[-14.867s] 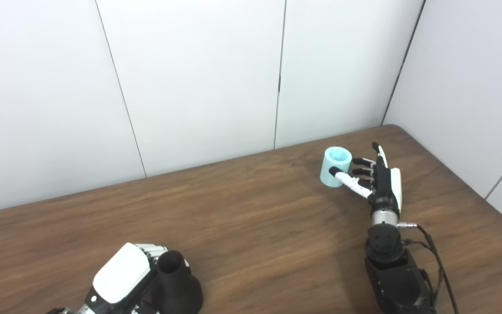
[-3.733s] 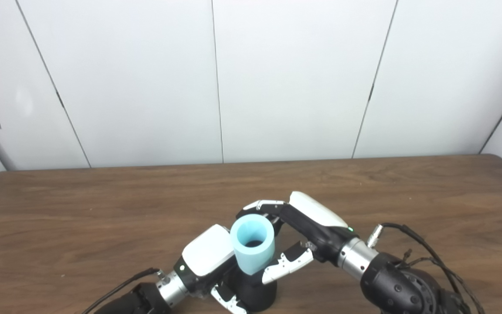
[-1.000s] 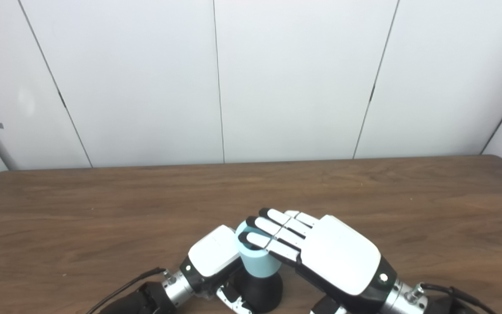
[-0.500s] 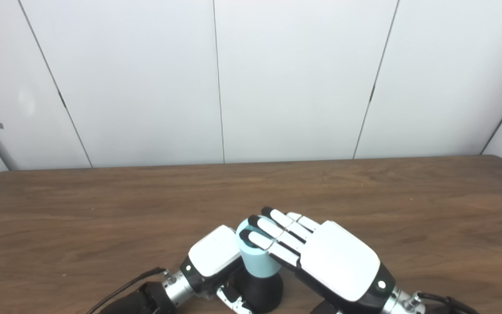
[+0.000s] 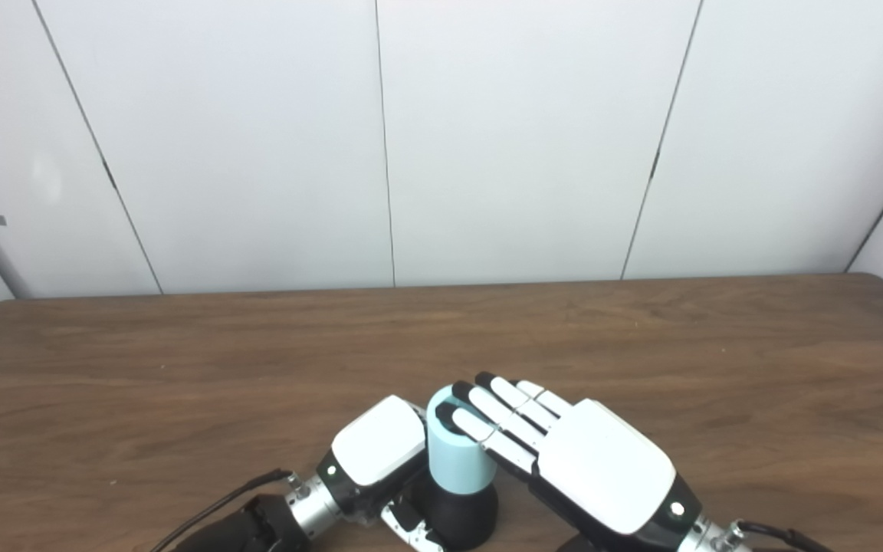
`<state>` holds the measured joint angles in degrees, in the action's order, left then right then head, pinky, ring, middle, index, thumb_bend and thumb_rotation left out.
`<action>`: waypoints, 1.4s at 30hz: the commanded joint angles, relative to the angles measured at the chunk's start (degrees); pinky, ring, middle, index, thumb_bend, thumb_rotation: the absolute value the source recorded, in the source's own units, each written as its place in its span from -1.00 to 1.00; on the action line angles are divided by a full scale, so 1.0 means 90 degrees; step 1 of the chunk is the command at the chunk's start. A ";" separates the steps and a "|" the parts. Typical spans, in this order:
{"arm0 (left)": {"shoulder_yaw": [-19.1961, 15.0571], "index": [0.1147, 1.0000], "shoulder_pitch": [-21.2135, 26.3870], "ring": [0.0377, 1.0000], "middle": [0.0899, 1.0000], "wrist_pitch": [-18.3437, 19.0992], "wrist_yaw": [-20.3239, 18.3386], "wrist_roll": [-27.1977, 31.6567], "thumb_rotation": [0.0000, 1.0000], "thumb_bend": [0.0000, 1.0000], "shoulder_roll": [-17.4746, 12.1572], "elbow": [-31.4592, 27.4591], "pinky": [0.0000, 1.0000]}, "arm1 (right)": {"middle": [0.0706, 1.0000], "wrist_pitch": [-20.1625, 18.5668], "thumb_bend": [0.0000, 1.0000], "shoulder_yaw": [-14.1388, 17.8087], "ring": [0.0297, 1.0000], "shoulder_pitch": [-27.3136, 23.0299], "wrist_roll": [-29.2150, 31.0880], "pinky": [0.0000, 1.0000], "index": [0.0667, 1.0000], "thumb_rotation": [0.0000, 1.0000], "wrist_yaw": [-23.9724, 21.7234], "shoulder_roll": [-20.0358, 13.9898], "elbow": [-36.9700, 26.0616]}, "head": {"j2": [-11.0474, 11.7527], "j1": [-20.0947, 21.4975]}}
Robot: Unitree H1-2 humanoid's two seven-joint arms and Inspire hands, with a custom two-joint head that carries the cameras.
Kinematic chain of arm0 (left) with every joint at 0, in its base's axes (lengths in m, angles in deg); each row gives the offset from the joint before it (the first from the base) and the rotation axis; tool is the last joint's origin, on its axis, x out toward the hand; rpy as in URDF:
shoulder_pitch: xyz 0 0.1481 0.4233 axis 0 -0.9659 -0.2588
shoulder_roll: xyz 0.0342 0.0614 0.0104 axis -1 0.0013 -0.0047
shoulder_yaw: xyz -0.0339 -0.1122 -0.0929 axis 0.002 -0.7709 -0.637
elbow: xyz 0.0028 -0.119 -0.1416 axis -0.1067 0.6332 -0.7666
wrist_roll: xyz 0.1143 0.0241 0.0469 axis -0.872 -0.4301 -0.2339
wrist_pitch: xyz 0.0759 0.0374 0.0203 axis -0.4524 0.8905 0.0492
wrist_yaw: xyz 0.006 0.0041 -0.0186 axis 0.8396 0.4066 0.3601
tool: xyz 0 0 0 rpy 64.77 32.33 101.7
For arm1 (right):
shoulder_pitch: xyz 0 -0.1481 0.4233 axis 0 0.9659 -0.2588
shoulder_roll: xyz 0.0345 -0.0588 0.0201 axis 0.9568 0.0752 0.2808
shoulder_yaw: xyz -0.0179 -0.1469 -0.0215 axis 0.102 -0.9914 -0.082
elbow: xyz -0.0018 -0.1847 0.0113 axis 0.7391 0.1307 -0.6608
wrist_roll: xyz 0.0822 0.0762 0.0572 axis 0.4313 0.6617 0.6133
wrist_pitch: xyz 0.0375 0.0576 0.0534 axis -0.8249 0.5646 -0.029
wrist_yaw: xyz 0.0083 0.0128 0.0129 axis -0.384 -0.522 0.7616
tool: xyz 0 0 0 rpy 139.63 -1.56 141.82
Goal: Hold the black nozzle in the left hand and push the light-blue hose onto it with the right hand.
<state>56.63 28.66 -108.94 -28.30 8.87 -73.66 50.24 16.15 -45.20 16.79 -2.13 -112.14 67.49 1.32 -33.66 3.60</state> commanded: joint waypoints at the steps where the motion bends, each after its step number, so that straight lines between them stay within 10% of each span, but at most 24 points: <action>1: 0.0468 -0.15 -0.0805 -0.24 -0.15 -0.0042 -0.0176 -0.0022 -1.00 0.04 0.0240 0.0381 -0.36 | 0.97 -0.0057 0.75 0.0019 0.94 0.0165 -0.0016 0.79 0.87 0.77 -0.0292 -0.0113 0.0022 | -0.0010 0.0005; 42: 0.0470 -0.10 -0.0772 -0.31 -0.22 -0.0042 -0.0208 -0.0038 -1.00 0.04 0.0263 0.0415 -0.43 | 0.91 0.0112 0.75 -0.0611 0.90 0.0589 -0.0584 0.80 0.80 0.77 -0.0206 -0.0249 0.0404 | -0.0017 -0.0017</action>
<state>56.65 28.60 -108.97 -28.40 9.05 -73.72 50.24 16.22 -48.49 19.00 -5.71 -107.69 67.52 1.64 -33.75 3.43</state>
